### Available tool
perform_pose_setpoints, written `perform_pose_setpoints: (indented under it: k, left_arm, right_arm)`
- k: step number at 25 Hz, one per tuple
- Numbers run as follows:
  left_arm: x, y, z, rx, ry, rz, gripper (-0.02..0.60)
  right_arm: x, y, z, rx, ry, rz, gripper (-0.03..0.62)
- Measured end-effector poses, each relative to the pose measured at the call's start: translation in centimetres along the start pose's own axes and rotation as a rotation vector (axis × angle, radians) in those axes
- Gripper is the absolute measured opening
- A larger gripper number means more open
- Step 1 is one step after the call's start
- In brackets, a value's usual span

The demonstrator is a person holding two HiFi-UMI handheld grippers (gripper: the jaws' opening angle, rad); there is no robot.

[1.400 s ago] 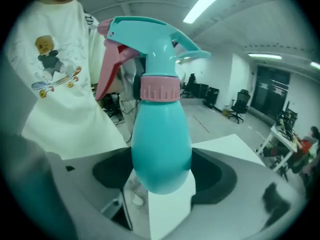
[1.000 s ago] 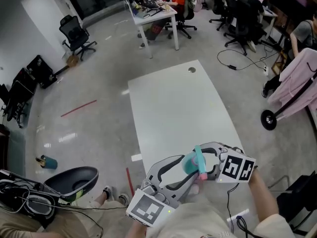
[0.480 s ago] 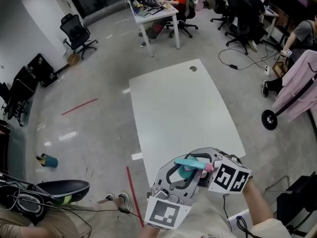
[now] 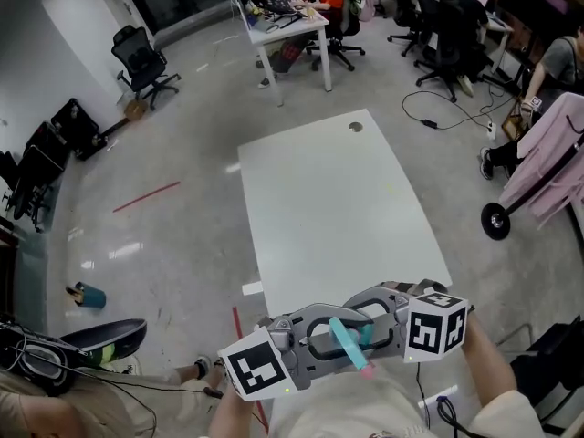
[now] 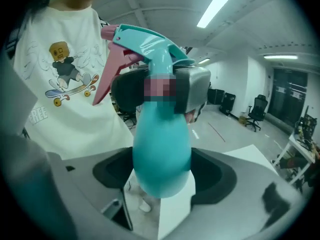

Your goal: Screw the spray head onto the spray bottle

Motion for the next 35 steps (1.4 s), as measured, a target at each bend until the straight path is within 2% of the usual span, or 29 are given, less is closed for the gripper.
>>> perform_pose_setpoints:
  k: [2,4,8,11,16,19,21,23,26,29,35]
  left_arm:
    - [-0.2,-0.1,-0.2,-0.010,0.028,-0.008,0.137]
    - [-0.3,0.4,-0.2,0.055,0.048,-0.020,0.138]
    - [-0.4,2.1,1.1,0.306,0.050,-0.020,0.182]
    - [-0.2,3.1,2.2,0.487,0.047,0.026,0.183]
    - [-0.3,3.3,2.7,0.709,0.082,0.085,0.183]
    - [-0.5,3.7,2.9,0.818,0.064,0.147,0.181]
    - [-0.6,3.6,2.7,0.832,0.048,0.160,0.175]
    - [-0.5,3.3,2.6,0.813,0.036,0.156,0.140]
    - [-0.4,3.1,2.4,0.750,0.015,0.167,0.137]
    - [-0.4,3.2,2.5,0.692,0.040,0.137,0.138]
    - [-0.3,3.4,3.2,0.704,0.052,0.150,0.140]
  right_arm:
    - [-0.2,0.1,-0.3,0.012,0.004,-0.009,0.365]
    - [-0.1,-0.4,-0.3,-0.012,-0.015,-0.038,0.365]
    - [0.1,-2.1,0.0,-0.108,-0.076,-0.145,0.365]
    - [0.1,-3.5,0.5,-0.181,-0.112,-0.228,0.365]
    - [0.2,-4.1,0.4,-0.236,-0.128,-0.289,0.365]
    - [0.3,-4.4,0.6,-0.255,-0.131,-0.309,0.365]
    - [0.4,-4.4,0.7,-0.268,-0.123,-0.310,0.365]
    - [0.4,-4.3,0.7,-0.273,-0.107,-0.293,0.365]
    - [0.2,-3.9,1.0,-0.253,-0.106,-0.264,0.365]
    - [0.1,-3.7,1.2,-0.241,-0.100,-0.237,0.365]
    - [0.5,-3.9,1.9,-0.274,-0.103,-0.227,0.362]
Point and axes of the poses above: the fingertips, and each gripper's own axes: z backward along the fingers, y to its left, x out of its top, the point moved 3 cm from there along z, backward along the fingers, and after that the axes turned 9 degrees about -z, right-handed, at the moved point
